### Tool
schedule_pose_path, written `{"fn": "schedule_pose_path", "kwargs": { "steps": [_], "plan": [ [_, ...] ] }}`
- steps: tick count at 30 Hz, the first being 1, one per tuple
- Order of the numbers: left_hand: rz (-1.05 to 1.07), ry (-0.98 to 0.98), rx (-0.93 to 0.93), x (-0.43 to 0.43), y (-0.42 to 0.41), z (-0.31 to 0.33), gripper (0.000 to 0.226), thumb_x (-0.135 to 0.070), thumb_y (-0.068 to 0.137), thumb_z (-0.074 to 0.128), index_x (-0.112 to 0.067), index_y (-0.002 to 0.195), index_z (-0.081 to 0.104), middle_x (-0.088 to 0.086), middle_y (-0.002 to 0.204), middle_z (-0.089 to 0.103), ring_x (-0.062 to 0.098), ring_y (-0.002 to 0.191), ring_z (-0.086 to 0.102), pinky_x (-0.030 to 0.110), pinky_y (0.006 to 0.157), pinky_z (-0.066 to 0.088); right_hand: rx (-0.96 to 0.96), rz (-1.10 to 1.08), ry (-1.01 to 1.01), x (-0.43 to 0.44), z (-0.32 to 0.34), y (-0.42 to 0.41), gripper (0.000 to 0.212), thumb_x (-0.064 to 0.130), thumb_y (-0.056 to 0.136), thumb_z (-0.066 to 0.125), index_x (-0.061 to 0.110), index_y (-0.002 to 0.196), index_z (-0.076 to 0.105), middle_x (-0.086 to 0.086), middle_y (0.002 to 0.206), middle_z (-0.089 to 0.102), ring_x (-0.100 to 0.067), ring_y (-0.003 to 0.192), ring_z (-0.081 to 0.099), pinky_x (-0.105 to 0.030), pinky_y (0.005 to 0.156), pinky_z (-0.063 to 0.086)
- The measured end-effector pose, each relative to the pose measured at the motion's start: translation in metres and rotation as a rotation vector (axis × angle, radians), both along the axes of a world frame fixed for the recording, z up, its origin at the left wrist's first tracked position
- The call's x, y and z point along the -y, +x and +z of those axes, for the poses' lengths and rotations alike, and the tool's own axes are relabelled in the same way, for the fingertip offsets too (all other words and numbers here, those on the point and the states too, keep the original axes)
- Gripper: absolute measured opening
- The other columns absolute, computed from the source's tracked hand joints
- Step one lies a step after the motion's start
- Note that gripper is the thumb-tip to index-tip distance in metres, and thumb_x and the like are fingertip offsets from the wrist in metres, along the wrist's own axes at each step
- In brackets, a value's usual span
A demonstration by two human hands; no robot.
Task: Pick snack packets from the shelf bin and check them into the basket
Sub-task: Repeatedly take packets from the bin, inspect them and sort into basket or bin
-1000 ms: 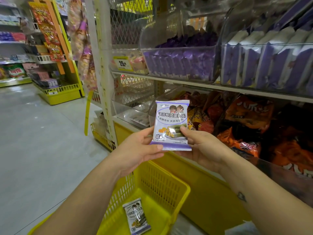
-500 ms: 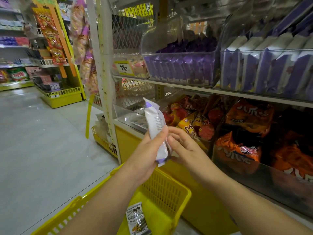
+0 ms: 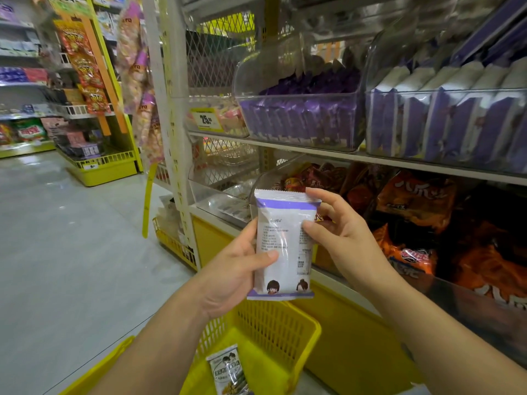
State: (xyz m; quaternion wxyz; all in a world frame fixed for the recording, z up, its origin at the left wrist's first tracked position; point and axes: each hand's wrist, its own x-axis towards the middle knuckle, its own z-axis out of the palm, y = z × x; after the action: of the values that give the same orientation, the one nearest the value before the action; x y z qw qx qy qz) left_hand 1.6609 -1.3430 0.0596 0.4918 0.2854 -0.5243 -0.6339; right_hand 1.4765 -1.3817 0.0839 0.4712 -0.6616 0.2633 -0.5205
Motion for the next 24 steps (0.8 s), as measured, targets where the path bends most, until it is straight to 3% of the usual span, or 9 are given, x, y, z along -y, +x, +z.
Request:
{"fn": "schedule_pose_path", "kwargs": {
  "steps": [3, 6, 8, 11, 16, 20, 24],
  "plan": [
    [0.193, -0.007, 0.069, 0.003, -0.002, 0.002, 0.067, 0.001, 0.094, 0.053, -0.040, 0.144, 0.036, 0.003, 0.126, 0.066, 0.025, 0.118, 0.062, 0.050, 0.095, 0.052, 0.037, -0.065, 0.046, 0.002, -0.001, -0.001, 0.051, 0.005, 0.085, 0.068, 0.033, 0.123, 0.050, 0.003, 0.115, 0.065, -0.007, 0.097, 0.068, -0.024, 0.077, 0.056],
    [0.446, -0.128, 0.296, 0.002, -0.011, 0.003, 0.065, -0.001, 0.096, 0.053, -0.046, 0.139, 0.038, -0.013, 0.113, 0.068, 0.010, 0.106, 0.067, 0.033, 0.084, 0.057, 0.017, -0.103, 0.072, 0.001, 0.001, -0.001, 0.041, 0.007, 0.080, 0.073, 0.020, 0.117, 0.060, 0.002, 0.106, 0.072, -0.012, 0.093, 0.070, -0.024, 0.075, 0.057],
    [0.529, -0.216, 0.471, 0.000, -0.018, 0.001, 0.061, -0.012, 0.095, 0.058, -0.047, 0.140, 0.036, -0.015, 0.127, 0.057, 0.002, 0.111, 0.061, 0.027, 0.087, 0.056, -0.021, -0.122, 0.040, -0.002, 0.001, 0.002, 0.030, 0.006, 0.080, 0.073, 0.018, 0.106, 0.067, 0.005, 0.097, 0.075, -0.012, 0.087, 0.071, -0.022, 0.070, 0.057],
    [0.575, -0.237, 0.656, -0.003, -0.024, -0.001, 0.066, -0.030, 0.089, 0.064, -0.044, 0.146, 0.033, -0.020, 0.141, 0.042, -0.003, 0.125, 0.046, 0.032, 0.100, 0.048, -0.054, -0.105, 0.037, -0.008, -0.004, 0.008, 0.027, 0.005, 0.079, 0.074, 0.018, 0.102, 0.067, 0.003, 0.096, 0.075, -0.013, 0.089, 0.071, -0.030, 0.076, 0.059],
    [0.603, -0.183, 0.713, -0.008, -0.028, 0.003, 0.085, -0.029, 0.068, 0.057, -0.038, 0.148, 0.030, -0.017, 0.141, 0.048, 0.002, 0.120, 0.054, 0.034, 0.093, 0.054, -0.081, -0.065, 0.057, -0.014, -0.006, 0.012, 0.026, 0.009, 0.081, 0.073, 0.019, 0.104, 0.066, 0.001, 0.099, 0.074, -0.017, 0.093, 0.070, -0.040, 0.081, 0.058],
    [0.670, -0.149, 0.607, -0.008, -0.024, 0.002, 0.056, -0.013, 0.081, 0.059, -0.035, 0.132, 0.049, -0.021, 0.108, 0.063, 0.000, 0.083, 0.069, 0.025, 0.070, 0.059, -0.061, -0.018, 0.085, -0.016, -0.007, 0.014, 0.021, 0.008, 0.082, 0.070, 0.011, 0.103, 0.067, -0.006, 0.099, 0.073, -0.026, 0.095, 0.069, -0.047, 0.086, 0.056],
    [0.758, -0.137, 0.575, -0.007, -0.019, 0.007, 0.033, -0.019, 0.084, 0.061, -0.034, 0.113, 0.062, -0.012, 0.104, 0.068, -0.004, 0.077, 0.068, 0.034, 0.074, 0.060, -0.071, 0.018, 0.090, -0.014, -0.007, 0.015, 0.019, 0.012, 0.086, 0.065, 0.014, 0.105, 0.067, -0.004, 0.100, 0.073, -0.022, 0.097, 0.069, -0.043, 0.088, 0.056]
  ]
}}
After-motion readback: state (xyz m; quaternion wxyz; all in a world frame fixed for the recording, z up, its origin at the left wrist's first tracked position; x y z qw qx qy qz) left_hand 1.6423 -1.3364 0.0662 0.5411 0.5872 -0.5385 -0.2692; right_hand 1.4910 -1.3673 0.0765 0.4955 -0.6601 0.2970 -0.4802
